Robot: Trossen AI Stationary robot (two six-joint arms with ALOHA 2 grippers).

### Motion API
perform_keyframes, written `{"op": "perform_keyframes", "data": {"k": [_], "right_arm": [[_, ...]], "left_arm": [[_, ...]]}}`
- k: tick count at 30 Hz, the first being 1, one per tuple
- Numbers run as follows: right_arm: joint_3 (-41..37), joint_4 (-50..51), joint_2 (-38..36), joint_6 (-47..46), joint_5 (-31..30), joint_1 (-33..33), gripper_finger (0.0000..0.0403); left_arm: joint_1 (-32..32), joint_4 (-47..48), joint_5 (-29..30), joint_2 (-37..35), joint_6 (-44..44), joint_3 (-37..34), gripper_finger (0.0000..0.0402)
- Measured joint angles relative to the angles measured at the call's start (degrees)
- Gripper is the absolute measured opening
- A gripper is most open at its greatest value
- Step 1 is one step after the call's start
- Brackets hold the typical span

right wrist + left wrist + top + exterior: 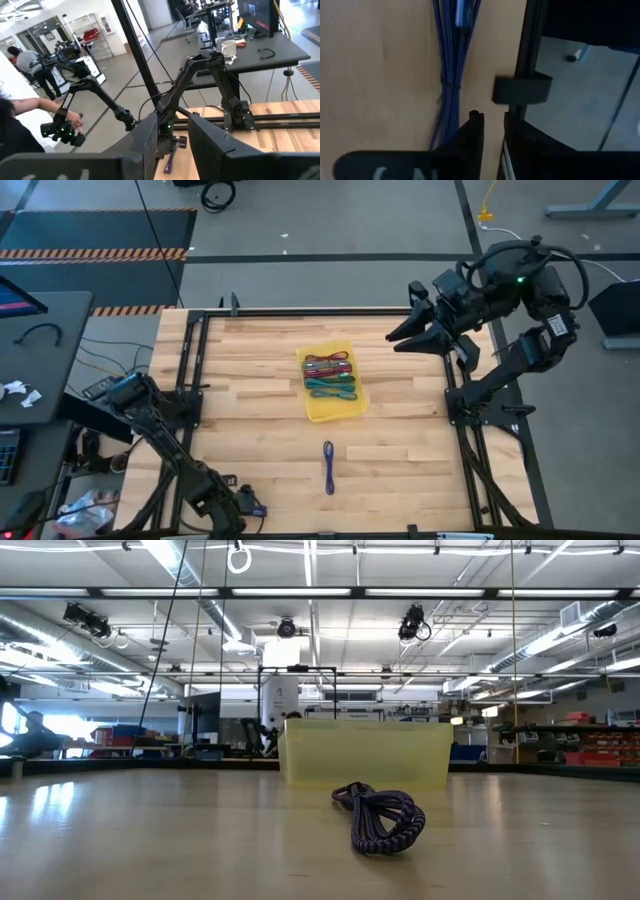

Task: Pick and place USB-C Cables
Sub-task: Put the left dark blue charger cable into the yellow bin

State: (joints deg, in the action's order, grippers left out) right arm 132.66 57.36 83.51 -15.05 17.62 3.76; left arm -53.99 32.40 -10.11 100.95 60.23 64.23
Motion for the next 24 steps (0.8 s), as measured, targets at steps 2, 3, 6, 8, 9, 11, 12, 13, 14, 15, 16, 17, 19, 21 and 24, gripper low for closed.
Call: {"op": "perform_keyframes", "data": {"k": [2,3,6,8,9,11,12,13,14,15,16,17,19,21,24], "right_arm": [[0.0,0.1,0.1,0.0,0.0,0.0,0.0115],[0.0,0.0,0.3,0.0,0.1,0.0,0.0115],[0.0,0.0,0.4,0.1,0.1,0.0,0.0115],[0.0,0.0,0.6,0.1,0.1,0.0,0.0115],[0.0,0.0,0.6,0.1,0.1,0.0,0.0115],[0.0,0.0,0.6,0.1,0.1,0.0,0.0115],[0.0,0.0,0.6,0.0,0.1,0.0,0.0115],[0.0,0.0,0.7,0.1,0.1,0.0,0.0115],[0.0,0.0,0.7,0.1,0.1,0.0,0.0115],[0.0,0.0,0.7,0.1,0.1,0.0,0.0115],[0.0,0.0,0.7,0.1,0.1,0.0,0.0115],[0.0,0.0,0.8,0.2,0.1,0.0,0.0115],[0.0,0.0,0.7,0.2,0.1,0.0,0.0115],[0.0,0.0,0.8,0.2,0.1,0.0,0.0115],[0.0,0.0,0.8,0.5,0.1,0.0,0.0115]], "left_arm": [[0.7,0.0,0.6,0.0,-1.7,0.0,0.0091],[1.0,0.1,1.0,0.0,-2.3,0.0,0.0094],[1.5,0.9,3.5,0.0,-4.0,0.0,0.0093],[1.5,1.5,5.7,0.0,-4.1,0.0,0.0088],[1.6,1.8,6.3,0.0,-4.2,0.0,0.0085],[1.9,1.8,7.0,0.0,-4.5,0.0,0.0078],[2.1,1.8,7.0,-0.1,-4.6,0.0,0.0075],[2.2,1.8,7.0,-0.1,-4.6,0.0,0.0071],[2.2,1.7,7.0,-0.1,-4.6,0.0,0.0068],[2.2,1.7,7.1,-0.1,-4.5,0.0,0.0065],[2.2,1.5,7.1,-0.1,-4.5,0.0,0.0063],[2.2,1.2,7.1,-0.1,-4.4,0.0,0.0060],[1.8,1.0,7.2,-0.1,-4.5,0.0,0.0056],[1.3,1.0,7.3,-0.1,-4.5,0.0,0.0056],[0.9,1.1,7.3,-0.1,-5.0,0.0,0.0064]]}}
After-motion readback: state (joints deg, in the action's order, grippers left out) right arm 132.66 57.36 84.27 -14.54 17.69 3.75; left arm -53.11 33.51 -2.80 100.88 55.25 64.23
